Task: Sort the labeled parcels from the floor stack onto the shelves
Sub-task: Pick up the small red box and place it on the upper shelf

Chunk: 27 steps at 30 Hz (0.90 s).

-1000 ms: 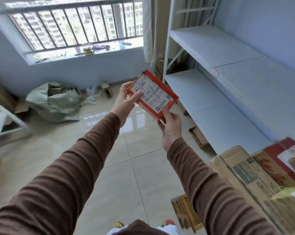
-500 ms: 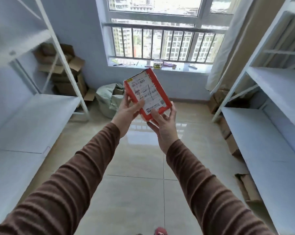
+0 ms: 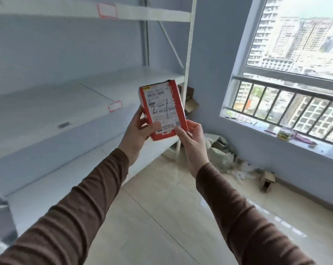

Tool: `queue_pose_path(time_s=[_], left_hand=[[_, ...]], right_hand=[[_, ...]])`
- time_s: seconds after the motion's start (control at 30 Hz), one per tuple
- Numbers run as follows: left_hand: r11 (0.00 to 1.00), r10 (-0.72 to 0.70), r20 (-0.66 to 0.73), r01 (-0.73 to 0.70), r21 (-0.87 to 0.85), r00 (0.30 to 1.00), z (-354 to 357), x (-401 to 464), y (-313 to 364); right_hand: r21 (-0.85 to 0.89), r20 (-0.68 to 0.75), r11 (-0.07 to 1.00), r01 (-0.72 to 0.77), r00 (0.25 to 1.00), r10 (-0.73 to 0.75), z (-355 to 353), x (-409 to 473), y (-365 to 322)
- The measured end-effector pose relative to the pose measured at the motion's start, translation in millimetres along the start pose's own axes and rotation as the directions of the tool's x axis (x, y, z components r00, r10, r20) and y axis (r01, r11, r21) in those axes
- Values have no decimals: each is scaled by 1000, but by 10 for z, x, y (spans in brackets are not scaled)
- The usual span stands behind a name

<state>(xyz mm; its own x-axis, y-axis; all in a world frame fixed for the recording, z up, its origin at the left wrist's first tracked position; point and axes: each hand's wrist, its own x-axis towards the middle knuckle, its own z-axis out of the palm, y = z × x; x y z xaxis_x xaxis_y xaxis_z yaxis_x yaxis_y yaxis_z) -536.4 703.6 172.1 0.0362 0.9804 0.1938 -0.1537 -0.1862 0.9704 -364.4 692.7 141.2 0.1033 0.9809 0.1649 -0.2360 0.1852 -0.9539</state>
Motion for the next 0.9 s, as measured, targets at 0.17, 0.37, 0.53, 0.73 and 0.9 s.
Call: queue_pose_path(time_s=[0.17, 0.37, 0.53, 0.73, 0.9], left_hand=[[990, 132, -174, -122, 66, 976, -928, -57, 692], [938, 324, -244, -276, 212, 914, -2030, -290, 1560], [805, 512, -264, -348, 481, 818, -2794, -374, 2277], [640, 646, -240, -343, 687, 725, -3534, -223, 3104], [548, 660, -260, -215, 808, 705, -4149, -37, 3657]], right_hand=[[-18, 196, 993, 118, 974, -112, 1157, 225, -188], [46, 390, 962, 270, 882, -266, 2524, 221, -478], [143, 463, 925, 351, 803, -376, 3584, 249, -867], [204, 551, 897, 392, 712, -437, 4688, 551, -1330], [139, 646, 893, 427, 644, -409, 5429, 952, -1609]])
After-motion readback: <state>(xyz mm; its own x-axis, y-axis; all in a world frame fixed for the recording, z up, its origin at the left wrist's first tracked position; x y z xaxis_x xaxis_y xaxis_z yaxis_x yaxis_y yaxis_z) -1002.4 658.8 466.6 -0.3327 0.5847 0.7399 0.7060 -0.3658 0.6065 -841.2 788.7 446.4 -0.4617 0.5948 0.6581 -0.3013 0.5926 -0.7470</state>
